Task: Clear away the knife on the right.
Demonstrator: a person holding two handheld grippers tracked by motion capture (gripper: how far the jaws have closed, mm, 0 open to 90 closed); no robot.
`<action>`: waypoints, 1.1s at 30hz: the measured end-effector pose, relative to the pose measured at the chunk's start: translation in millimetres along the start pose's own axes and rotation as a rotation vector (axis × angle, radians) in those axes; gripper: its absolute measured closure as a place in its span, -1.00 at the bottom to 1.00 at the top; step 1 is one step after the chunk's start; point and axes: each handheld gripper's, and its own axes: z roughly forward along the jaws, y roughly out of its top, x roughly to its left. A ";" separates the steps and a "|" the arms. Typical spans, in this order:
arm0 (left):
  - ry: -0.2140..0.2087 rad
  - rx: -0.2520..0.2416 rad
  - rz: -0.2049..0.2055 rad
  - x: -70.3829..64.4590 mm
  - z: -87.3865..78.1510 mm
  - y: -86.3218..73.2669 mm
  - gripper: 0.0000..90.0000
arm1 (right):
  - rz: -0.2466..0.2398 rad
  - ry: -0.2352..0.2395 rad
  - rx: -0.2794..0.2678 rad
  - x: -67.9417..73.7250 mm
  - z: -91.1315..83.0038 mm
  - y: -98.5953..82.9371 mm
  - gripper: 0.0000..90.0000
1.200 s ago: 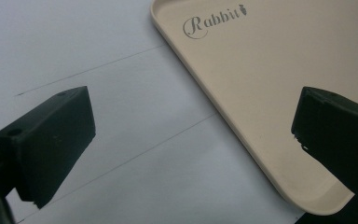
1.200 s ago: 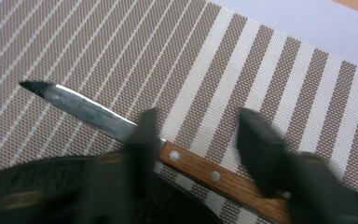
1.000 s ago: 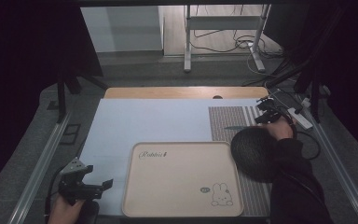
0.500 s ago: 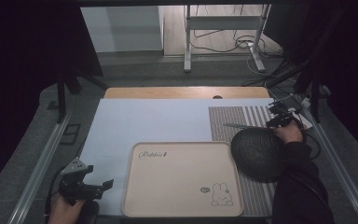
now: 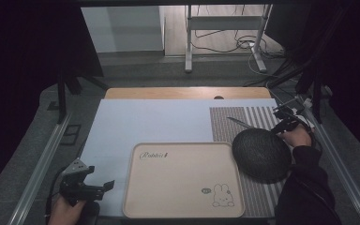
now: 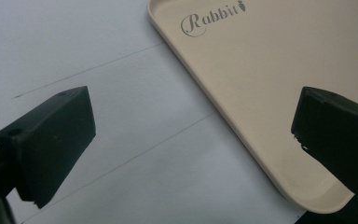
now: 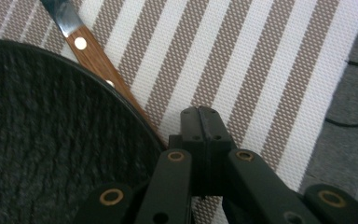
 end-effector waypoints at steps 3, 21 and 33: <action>-0.001 0.000 -0.001 0.1 0.1 0.1 -1.00 | 0.002 0.001 -0.003 -1.2 -0.9 -1.0 0.98; -0.001 0.001 -0.009 0.6 0.6 0.3 -1.00 | 0.018 0.063 -0.158 26.0 -5.6 28.5 -0.86; -0.001 0.000 -0.013 1.4 0.2 0.1 -1.00 | -0.022 0.021 -0.081 46.9 23.5 51.8 -1.00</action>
